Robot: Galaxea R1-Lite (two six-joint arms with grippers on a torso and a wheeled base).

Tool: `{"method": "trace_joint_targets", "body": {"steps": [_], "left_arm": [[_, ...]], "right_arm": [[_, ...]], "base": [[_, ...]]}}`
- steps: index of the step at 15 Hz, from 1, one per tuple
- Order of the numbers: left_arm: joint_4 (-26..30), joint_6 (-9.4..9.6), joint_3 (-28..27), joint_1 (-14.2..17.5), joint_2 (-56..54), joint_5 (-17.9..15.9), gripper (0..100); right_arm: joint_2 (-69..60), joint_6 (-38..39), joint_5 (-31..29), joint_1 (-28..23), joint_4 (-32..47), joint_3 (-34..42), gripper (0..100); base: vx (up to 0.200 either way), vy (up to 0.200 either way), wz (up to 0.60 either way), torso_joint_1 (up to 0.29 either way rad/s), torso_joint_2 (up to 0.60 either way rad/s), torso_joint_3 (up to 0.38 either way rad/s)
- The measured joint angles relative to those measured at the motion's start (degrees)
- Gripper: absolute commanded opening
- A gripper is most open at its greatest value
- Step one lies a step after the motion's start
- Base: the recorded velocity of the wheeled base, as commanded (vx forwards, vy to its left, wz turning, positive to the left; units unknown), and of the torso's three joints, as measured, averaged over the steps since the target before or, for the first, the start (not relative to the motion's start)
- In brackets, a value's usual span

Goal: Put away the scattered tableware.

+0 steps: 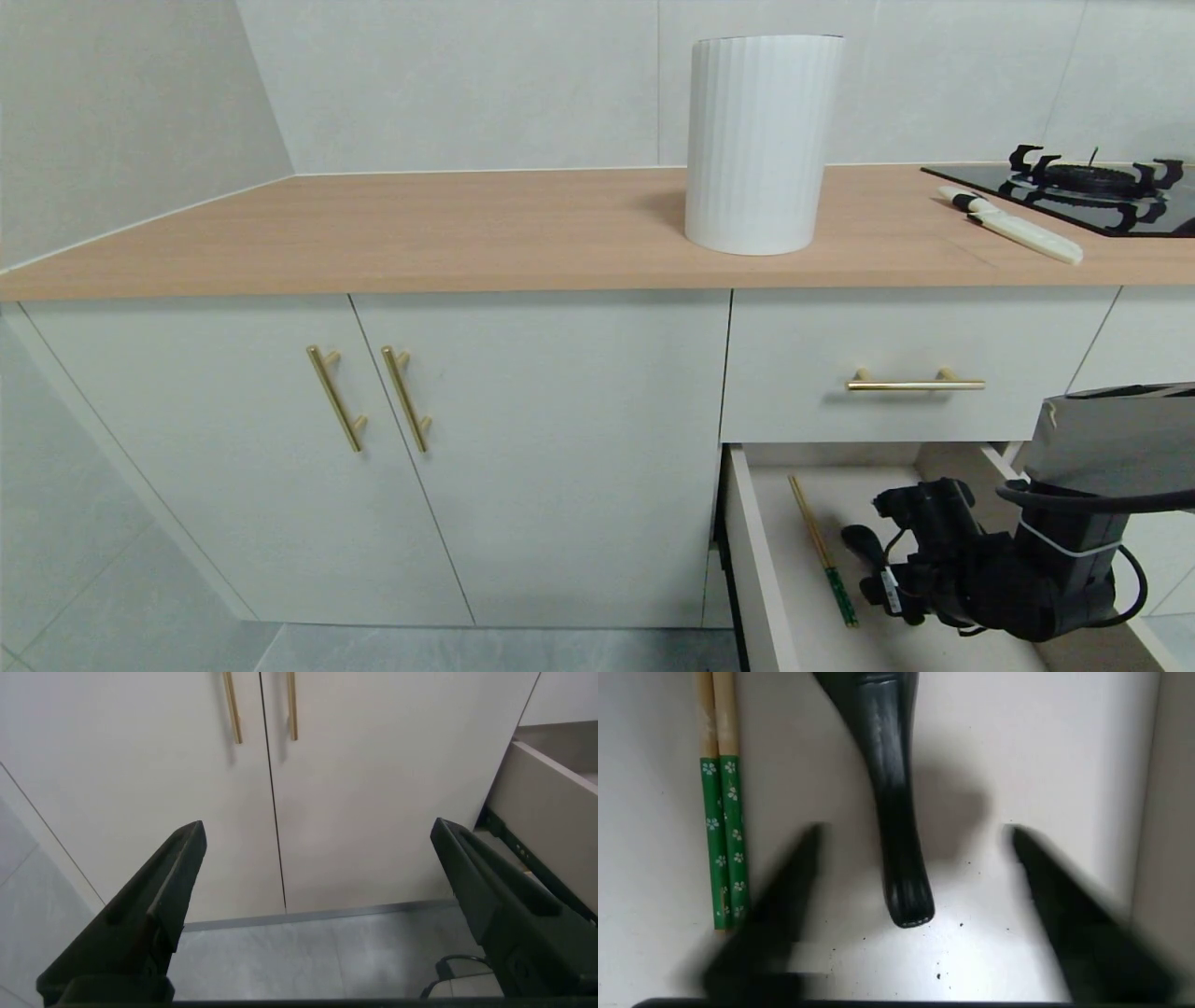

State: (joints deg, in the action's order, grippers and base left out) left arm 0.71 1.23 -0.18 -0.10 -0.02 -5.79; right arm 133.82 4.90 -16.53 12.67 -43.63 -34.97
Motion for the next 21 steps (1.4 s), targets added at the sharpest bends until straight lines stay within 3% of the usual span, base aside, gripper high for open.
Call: {"method": "trace_joint_targets", "body": {"steps": [9, 17, 21], "left_arm": [[0.00, 0.00, 0.00, -0.01, 0.00, 0.00, 100], [-0.02, 0.00, 0.00, 0.00, 0.00, 0.00, 100], [-0.02, -0.01, 0.00, 0.02, 0.00, 0.00, 100]], "right_arm": [[-7.90, -0.04, 0.48, -0.63, 1.73, 1.84, 100], [-31.43, 0.13, 4.44, 1.17, 25.54, 1.62, 100], [-37.27, 0.40, 7.42, 1.99, 34.99, 1.18, 100]], "base": [[0.000, 0.000, 0.00, 0.000, 0.00, 0.000], [0.000, 0.000, 0.00, 0.000, 0.00, 0.000], [0.000, 0.000, 0.00, 0.000, 0.00, 0.000]]}}
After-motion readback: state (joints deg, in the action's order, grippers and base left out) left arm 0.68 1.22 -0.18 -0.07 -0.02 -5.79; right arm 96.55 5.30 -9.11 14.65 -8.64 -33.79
